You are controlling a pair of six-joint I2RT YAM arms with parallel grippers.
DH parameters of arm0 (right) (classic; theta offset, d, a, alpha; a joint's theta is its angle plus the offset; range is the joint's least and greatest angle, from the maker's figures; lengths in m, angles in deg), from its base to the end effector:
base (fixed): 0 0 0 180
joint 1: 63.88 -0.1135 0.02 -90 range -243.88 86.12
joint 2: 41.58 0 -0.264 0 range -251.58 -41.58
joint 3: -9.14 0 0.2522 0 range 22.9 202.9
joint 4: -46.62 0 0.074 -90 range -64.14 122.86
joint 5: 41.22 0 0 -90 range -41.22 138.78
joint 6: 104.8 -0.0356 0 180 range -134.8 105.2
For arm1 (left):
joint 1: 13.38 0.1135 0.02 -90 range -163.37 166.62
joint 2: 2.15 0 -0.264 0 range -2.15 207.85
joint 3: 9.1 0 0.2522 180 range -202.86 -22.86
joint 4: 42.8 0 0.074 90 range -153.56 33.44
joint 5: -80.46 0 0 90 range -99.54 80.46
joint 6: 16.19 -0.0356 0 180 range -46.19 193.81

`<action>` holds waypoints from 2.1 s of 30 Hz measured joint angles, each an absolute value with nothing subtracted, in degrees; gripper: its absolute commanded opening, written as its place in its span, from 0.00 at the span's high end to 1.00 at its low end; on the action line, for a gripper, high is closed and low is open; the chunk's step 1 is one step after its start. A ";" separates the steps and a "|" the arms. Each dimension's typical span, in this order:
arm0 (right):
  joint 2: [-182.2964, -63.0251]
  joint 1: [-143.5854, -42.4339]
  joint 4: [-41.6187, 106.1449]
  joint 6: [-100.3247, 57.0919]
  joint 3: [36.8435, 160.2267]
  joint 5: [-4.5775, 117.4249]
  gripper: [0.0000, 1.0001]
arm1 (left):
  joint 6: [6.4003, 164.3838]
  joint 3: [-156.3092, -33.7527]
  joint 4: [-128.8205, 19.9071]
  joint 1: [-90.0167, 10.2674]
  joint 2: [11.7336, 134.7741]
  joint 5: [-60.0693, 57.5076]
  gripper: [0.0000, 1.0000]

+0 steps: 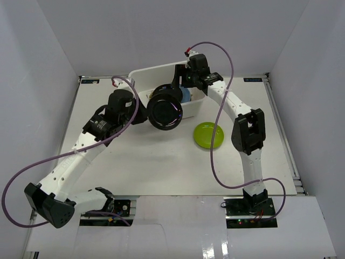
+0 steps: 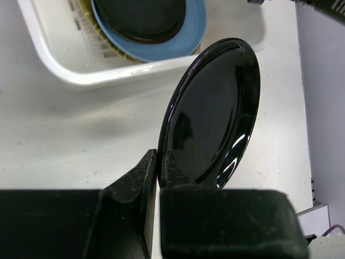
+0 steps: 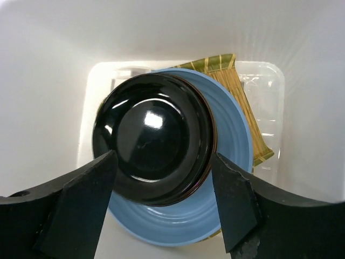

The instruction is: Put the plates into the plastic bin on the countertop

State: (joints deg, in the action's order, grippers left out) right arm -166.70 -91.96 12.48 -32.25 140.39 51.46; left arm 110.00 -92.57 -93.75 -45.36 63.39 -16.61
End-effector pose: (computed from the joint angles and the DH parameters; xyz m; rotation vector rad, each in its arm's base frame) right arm 0.4574 0.2459 0.3049 -0.2242 2.0911 0.5342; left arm 0.2079 -0.1246 0.3719 -0.1541 2.1899 -0.5551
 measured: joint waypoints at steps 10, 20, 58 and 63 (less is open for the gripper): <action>-142.09 -81.16 18.12 -35.03 119.04 51.61 0.58 | 108.18 -110.58 -89.18 -40.90 83.08 -16.61 1.00; -114.64 -69.86 27.38 -37.50 76.57 52.49 0.32 | 108.12 -125.27 -86.67 -33.58 107.82 -13.16 1.00; -103.42 -69.14 34.99 -46.79 56.68 52.33 0.92 | 99.29 -95.07 -76.66 -32.25 66.18 -5.38 0.02; -97.39 -70.71 32.24 -45.70 70.78 53.23 0.92 | 97.98 -82.35 -74.43 -32.31 50.67 -3.45 0.02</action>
